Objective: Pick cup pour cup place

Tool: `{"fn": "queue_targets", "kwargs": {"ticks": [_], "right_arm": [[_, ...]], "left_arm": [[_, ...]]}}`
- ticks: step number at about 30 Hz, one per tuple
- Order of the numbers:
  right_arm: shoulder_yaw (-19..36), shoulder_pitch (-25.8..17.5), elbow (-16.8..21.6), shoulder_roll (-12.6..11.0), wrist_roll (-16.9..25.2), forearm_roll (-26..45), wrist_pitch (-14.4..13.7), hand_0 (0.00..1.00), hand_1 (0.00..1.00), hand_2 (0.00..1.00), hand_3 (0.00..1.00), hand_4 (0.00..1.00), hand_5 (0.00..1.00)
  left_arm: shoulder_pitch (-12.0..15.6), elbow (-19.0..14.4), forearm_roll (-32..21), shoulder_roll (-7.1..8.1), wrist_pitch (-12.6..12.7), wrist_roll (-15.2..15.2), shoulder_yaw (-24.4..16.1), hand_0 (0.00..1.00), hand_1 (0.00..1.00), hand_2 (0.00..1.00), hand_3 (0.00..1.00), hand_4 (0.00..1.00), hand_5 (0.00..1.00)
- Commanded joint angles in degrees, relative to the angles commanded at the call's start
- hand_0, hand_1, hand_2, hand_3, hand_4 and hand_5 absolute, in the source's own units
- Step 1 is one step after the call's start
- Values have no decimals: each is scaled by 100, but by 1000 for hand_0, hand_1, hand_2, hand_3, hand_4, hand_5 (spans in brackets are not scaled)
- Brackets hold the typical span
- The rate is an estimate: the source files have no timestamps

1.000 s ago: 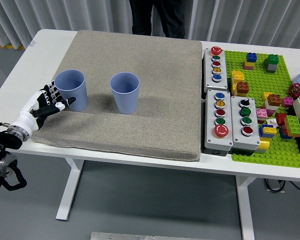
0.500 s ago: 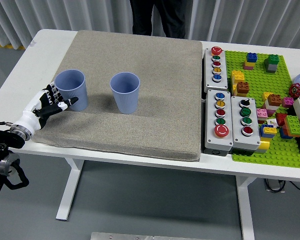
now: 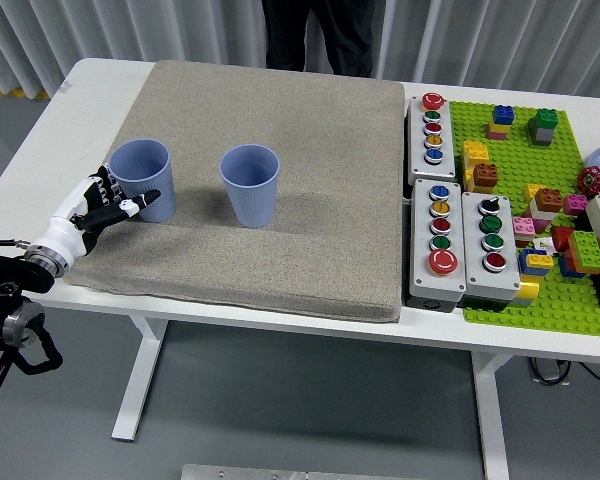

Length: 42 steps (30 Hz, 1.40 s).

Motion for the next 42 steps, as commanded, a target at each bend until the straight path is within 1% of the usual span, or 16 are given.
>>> {"fn": "queue_targets", "kwargs": {"ticks": [14, 21, 31, 32, 37, 38, 42], "right_arm": [[-12, 28, 0, -3, 3, 29, -2, 724, 689, 739, 703, 312, 319], [-10, 31, 0, -1, 0, 23, -2, 724, 689, 739, 702, 312, 318], [-8, 34, 0, -4, -4, 14, 0, 724, 689, 739, 703, 313, 319], [-8, 34, 0, -4, -4, 14, 0, 724, 689, 738, 702, 313, 319], [-11, 23, 0, -2, -9, 8, 0, 724, 689, 738, 702, 313, 319], [-8, 21, 0, -1, -11, 1, 1, 724, 689, 737, 702, 313, 313], [1, 11, 0, 0, -14, -15, 4, 724, 689, 737, 702, 313, 313]], "left_arm": [[-111, 80, 54, -50, 89, -5, 72, 973, 979, 998, 998, 918, 209], [-211, 158, 39, -86, 139, -17, 134, 970, 973, 998, 998, 914, 208], [-298, 161, 130, -113, 242, -25, 161, 964, 954, 998, 998, 910, 202], [-300, 161, 137, -115, 246, -25, 162, 937, 906, 998, 998, 910, 204], [-287, 144, 186, -137, 236, -11, 179, 937, 906, 998, 998, 910, 204], [-286, 141, 202, -148, 236, -8, 184, 879, 865, 998, 998, 909, 202], [-275, 122, 279, -179, 223, 13, 195, 879, 865, 998, 998, 909, 202]]}}
